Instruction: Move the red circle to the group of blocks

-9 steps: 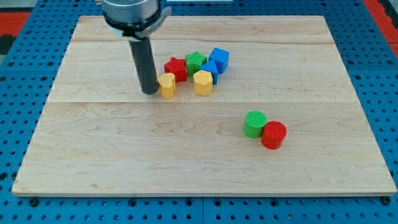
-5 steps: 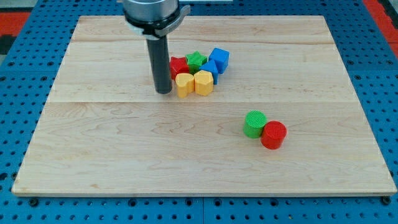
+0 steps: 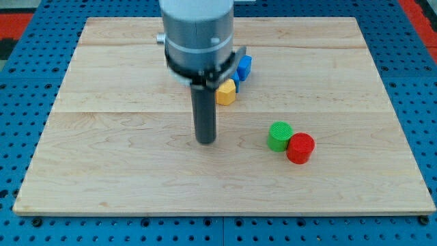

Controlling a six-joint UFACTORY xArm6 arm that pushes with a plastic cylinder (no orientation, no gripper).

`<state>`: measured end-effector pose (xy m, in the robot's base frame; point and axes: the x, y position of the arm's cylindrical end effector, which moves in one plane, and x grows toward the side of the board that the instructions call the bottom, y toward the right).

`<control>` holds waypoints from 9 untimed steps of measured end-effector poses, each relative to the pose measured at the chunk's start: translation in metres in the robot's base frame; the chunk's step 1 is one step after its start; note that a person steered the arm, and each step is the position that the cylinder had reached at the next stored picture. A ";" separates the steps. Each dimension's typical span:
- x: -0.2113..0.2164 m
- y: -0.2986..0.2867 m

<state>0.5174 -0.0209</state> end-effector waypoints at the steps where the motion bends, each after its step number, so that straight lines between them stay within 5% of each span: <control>1: 0.028 0.065; 3: 0.027 0.163; 8: -0.030 0.196; 9: -0.056 0.144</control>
<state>0.4619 0.1227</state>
